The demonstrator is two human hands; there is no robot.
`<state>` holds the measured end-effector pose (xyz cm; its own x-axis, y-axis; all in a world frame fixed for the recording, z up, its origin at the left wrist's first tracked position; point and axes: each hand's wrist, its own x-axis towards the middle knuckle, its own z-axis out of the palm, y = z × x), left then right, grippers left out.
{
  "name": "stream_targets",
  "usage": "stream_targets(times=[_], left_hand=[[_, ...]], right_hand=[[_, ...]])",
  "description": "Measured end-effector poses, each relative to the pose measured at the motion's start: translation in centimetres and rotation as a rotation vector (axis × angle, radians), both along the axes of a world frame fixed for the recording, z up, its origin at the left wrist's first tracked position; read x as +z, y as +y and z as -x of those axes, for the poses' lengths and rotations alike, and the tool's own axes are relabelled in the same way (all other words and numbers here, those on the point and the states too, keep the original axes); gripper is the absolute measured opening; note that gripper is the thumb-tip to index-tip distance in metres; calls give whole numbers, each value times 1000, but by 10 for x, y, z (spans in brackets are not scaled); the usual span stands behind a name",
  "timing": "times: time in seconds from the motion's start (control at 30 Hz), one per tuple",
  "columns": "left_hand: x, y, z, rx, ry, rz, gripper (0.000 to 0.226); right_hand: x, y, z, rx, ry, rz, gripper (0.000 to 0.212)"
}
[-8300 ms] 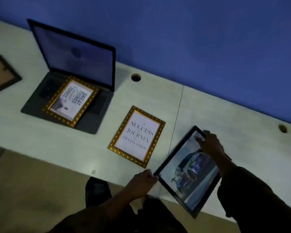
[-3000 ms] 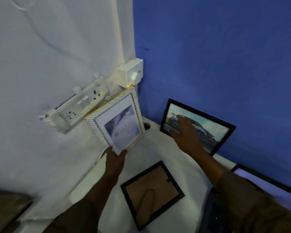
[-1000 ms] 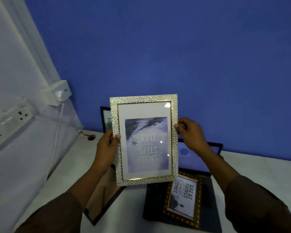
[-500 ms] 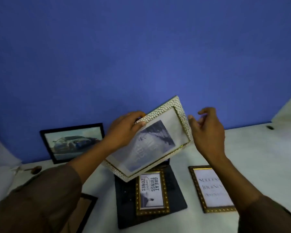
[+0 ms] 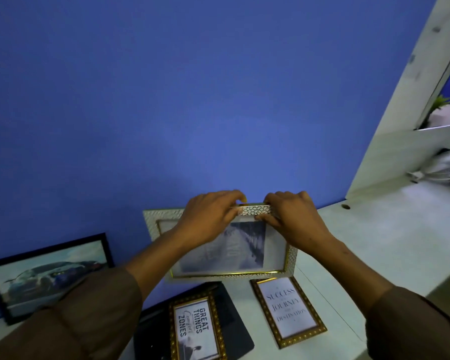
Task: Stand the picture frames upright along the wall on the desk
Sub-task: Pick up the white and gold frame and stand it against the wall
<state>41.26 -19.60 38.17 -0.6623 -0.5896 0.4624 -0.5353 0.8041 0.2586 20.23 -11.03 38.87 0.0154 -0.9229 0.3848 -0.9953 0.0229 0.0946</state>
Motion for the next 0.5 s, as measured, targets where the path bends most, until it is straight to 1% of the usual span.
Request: stream_targets(times=[0.07, 0.13, 0.23, 0.3, 0.33, 0.4, 0.5], left_hand=[[2, -1, 10, -28, 234, -40, 23], [0, -3, 22, -34, 374, -21, 22], [-6, -1, 37, -1, 444, 28, 23], [-18, -4, 52, 29, 440, 8, 22], [-26, -8, 59, 55, 433, -31, 21], [-41, -20, 76, 155, 422, -176, 20], [-59, -42, 107, 352, 439, -562, 23]], right_hand=[[-3, 2, 18, -64, -94, 65, 37], [-9, 1, 43, -132, -202, 125, 39], [-18, -7, 77, -213, -370, 193, 40], [-24, -17, 100, -266, -490, 202, 38], [-29, -23, 111, -289, -541, 203, 38], [-35, -34, 134, -311, -660, 213, 43], [-46, -55, 171, -272, -867, 244, 51]])
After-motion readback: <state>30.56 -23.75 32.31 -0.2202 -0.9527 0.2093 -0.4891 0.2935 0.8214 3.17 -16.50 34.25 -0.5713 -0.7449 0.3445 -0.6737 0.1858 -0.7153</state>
